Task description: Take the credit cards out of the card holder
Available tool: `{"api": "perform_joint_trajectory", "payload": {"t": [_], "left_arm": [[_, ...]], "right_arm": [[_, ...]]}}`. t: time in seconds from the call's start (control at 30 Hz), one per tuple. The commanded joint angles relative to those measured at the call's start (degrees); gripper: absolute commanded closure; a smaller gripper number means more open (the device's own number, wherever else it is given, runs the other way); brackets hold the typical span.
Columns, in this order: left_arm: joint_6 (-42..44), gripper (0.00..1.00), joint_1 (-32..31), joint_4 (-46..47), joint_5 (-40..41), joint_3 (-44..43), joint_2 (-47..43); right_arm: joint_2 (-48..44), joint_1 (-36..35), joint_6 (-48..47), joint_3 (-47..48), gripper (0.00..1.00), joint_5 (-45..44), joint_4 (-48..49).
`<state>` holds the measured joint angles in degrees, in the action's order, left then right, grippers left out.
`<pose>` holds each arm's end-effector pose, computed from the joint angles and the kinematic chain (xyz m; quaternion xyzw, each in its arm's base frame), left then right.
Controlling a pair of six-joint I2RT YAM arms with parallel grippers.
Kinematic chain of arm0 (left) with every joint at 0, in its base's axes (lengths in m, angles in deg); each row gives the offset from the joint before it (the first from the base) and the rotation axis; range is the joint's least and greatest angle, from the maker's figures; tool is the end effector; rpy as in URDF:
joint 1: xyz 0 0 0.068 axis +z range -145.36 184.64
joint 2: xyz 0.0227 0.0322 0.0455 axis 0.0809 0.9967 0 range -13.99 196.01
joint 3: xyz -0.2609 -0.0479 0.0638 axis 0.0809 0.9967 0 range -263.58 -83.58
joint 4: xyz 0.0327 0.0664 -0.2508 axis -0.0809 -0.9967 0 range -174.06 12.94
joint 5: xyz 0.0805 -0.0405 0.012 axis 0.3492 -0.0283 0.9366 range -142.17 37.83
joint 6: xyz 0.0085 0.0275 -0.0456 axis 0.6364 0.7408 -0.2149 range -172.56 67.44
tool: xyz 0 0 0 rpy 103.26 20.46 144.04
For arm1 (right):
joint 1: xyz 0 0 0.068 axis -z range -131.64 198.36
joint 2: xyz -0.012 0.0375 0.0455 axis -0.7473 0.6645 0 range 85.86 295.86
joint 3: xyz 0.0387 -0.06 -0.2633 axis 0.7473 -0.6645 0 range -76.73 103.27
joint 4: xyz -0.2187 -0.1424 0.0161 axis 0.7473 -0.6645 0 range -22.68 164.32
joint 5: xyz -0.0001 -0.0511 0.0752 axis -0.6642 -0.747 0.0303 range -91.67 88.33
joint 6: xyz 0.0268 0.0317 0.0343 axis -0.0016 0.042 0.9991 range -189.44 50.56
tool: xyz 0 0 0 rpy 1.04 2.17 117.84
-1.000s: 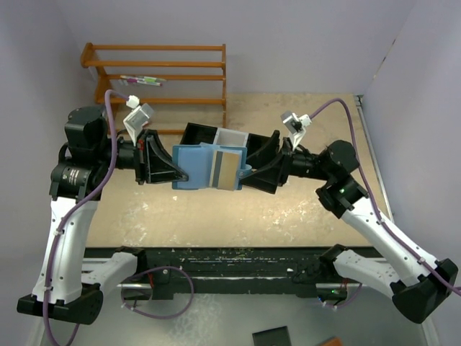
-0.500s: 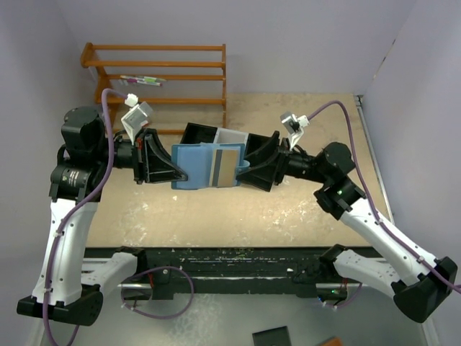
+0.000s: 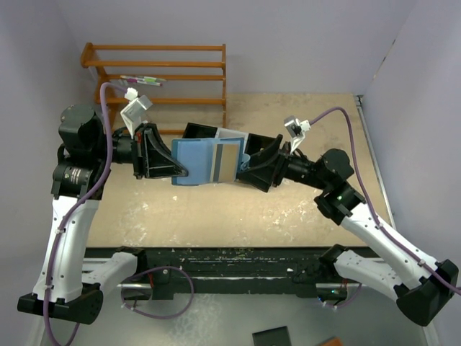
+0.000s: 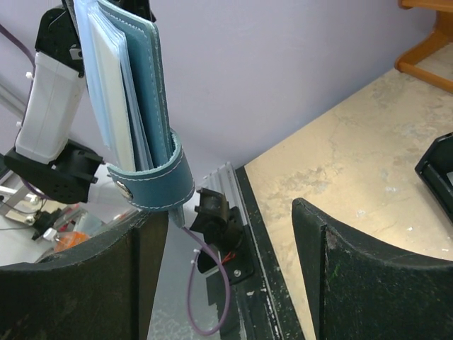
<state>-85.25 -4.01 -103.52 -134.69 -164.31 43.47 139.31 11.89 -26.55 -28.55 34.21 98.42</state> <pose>0.1508 -0.0586 0.4836 0.3295 0.6285 -0.6306 0.3143 0.1562 0.1414 0.3961 -0.2191 0.5668 0.6319 0.4810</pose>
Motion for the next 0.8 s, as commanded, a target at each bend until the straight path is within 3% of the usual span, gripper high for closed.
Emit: {"api": "perform_joint_trajectory", "payload": {"t": [0.0,0.3,0.77], "left_arm": [[-2.4,1.0,0.2,4.0,-2.4,-0.1,-0.2],[-10.7,1.0,0.1,13.6,-4.7,1.5,-2.3],[-11.3,1.0,0.1,14.2,-5.8,1.3,-3.3]], "right_arm": [[-0.6,-0.9,0.0,1.7,0.27,-2.3,4.0],[0.1,-3.1,0.4,1.8,0.26,-5.2,5.6],[-1.3,-4.5,2.7,0.9,0.26,-6.8,9.1]]}}
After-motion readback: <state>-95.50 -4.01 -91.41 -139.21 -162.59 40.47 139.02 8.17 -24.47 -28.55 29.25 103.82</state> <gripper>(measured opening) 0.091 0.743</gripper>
